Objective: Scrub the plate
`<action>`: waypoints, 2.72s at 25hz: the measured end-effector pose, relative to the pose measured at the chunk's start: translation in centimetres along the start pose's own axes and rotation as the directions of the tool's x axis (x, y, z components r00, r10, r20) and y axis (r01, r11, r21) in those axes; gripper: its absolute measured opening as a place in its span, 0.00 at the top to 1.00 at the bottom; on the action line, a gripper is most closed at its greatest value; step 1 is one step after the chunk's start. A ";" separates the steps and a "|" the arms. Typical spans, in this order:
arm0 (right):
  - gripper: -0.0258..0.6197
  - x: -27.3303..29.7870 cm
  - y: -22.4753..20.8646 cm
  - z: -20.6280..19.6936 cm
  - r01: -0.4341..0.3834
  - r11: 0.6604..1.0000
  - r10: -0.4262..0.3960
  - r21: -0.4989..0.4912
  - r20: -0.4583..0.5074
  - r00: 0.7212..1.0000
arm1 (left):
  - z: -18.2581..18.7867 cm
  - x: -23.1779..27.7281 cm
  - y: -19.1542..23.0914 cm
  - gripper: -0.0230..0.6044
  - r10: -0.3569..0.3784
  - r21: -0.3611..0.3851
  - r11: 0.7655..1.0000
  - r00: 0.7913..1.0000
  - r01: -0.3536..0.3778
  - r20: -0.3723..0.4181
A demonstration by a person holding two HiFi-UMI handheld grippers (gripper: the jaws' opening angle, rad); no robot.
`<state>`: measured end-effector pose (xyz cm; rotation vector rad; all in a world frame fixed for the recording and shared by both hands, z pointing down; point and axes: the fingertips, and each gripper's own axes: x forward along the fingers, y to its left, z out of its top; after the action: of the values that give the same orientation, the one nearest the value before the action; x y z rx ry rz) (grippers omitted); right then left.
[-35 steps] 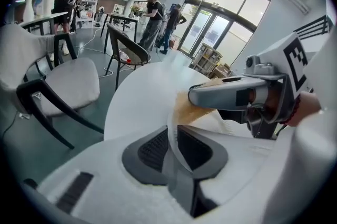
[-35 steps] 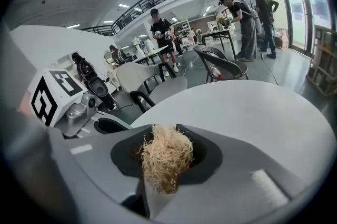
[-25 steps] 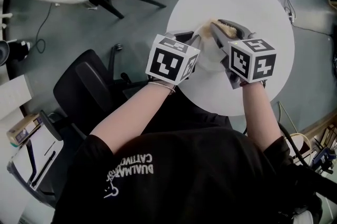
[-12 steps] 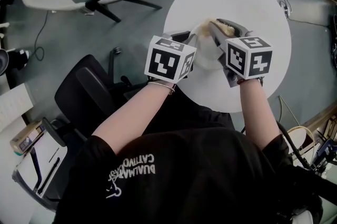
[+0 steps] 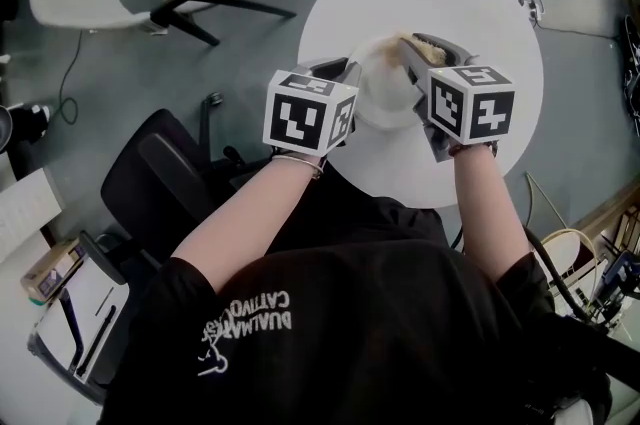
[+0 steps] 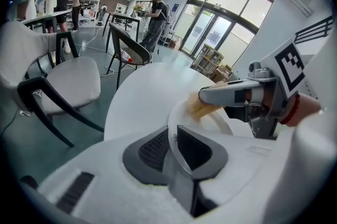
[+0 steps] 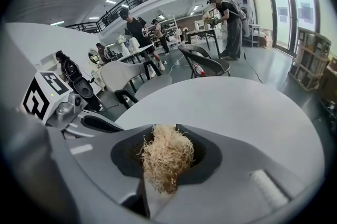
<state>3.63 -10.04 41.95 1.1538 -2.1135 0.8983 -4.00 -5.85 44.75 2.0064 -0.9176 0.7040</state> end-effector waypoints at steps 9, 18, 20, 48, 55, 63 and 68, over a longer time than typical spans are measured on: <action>0.80 -0.9 -1.7 -0.4 0.027 1.000 -0.027 0.004 -0.017 0.999 | 0.0 0.1 0.1 0.89 -0.004 -0.037 0.999 1.000 0.004 0.000; 0.81 -2.3 -3.7 -1.0 0.021 1.000 -0.022 -0.013 -0.060 0.998 | -0.2 0.1 0.1 0.89 0.024 -0.093 0.995 1.000 -0.024 0.001; 0.81 -2.6 -4.2 -1.0 0.023 1.000 -0.024 -0.021 -0.067 0.997 | -0.2 0.1 0.1 0.89 0.036 -0.094 0.995 0.999 -0.035 0.001; 0.81 1.1 4.2 -1.0 -0.217 0.976 0.218 0.009 -0.050 0.975 | -0.1 0.4 0.2 0.89 0.147 -0.211 0.964 0.987 -0.158 -0.068; 0.81 0.7 3.9 -1.4 -0.156 0.982 0.148 -0.104 -0.078 0.986 | 0.0 0.5 0.3 0.89 0.160 -0.214 0.962 0.985 -0.171 -0.066; 0.81 -0.2 2.3 -2.0 -0.071 0.987 0.062 -0.142 -0.071 0.996 | -0.1 0.6 0.1 0.88 0.168 -0.167 0.970 0.984 -0.175 -0.060; 0.81 -1.0 0.5 -2.5 -0.018 0.990 0.009 -0.143 -0.063 0.998 | -0.3 0.6 0.0 0.88 0.170 -0.177 0.968 0.984 -0.176 -0.049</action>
<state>4.07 -7.43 42.57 1.0266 -2.1009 0.7645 -3.72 -5.84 45.36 1.7653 -1.1060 0.7200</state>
